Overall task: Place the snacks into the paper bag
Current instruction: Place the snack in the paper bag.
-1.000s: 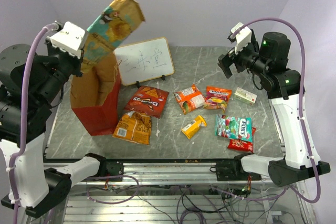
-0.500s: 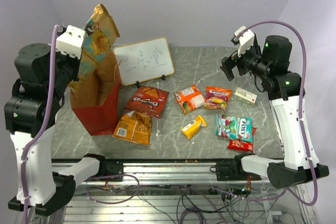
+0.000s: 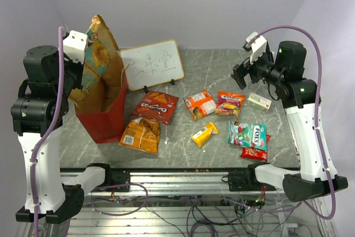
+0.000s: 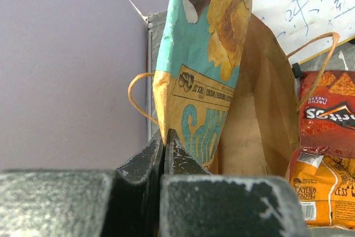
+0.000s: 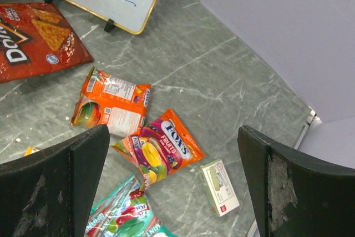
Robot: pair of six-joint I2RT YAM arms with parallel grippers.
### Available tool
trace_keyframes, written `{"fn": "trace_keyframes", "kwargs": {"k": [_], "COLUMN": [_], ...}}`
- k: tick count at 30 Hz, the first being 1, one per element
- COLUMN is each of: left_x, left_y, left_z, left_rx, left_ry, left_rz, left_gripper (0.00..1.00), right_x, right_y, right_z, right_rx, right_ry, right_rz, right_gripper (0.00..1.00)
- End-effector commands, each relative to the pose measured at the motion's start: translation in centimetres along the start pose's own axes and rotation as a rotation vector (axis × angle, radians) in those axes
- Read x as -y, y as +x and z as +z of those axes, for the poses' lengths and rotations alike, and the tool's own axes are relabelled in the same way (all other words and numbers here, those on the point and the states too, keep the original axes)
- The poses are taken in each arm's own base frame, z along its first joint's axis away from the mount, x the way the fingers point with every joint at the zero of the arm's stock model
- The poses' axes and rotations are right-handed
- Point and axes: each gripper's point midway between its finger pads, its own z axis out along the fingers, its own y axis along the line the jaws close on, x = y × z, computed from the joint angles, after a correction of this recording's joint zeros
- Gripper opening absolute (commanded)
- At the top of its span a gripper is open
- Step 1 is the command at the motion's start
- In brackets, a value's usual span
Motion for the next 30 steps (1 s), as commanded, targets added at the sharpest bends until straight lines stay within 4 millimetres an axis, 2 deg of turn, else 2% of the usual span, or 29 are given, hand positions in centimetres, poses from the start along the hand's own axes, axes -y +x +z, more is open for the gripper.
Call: {"fn": "trace_keyframes", "kwargs": {"k": [1, 17, 25, 30], "left_x": [-0.2, 0.1, 0.8, 1.7], "left_y": [-0.1, 2.1, 4.4, 6.7], "left_z": [0.0, 1.7, 3.8, 5.5], "left_rx": [0.017, -0.065, -0.144, -0.196], "left_ry": [-0.011, -0.024, -0.024, -0.016], "left_rz": [-0.01, -0.019, -0.012, -0.001], "left_gripper": [0.07, 0.07, 0.07, 0.07], "right_x": [-0.4, -1.0, -1.4, -1.8], "right_y": [-0.1, 0.7, 1.7, 2.9], "right_z": [-0.7, -0.7, -0.3, 0.4], "right_rx": [0.02, 0.019, 0.001, -0.025], "right_ry": [-0.005, -0.017, -0.033, -0.049], "right_rz": [-0.003, -0.006, -0.016, -0.008], "right_gripper": [1.0, 1.0, 1.0, 1.0]}}
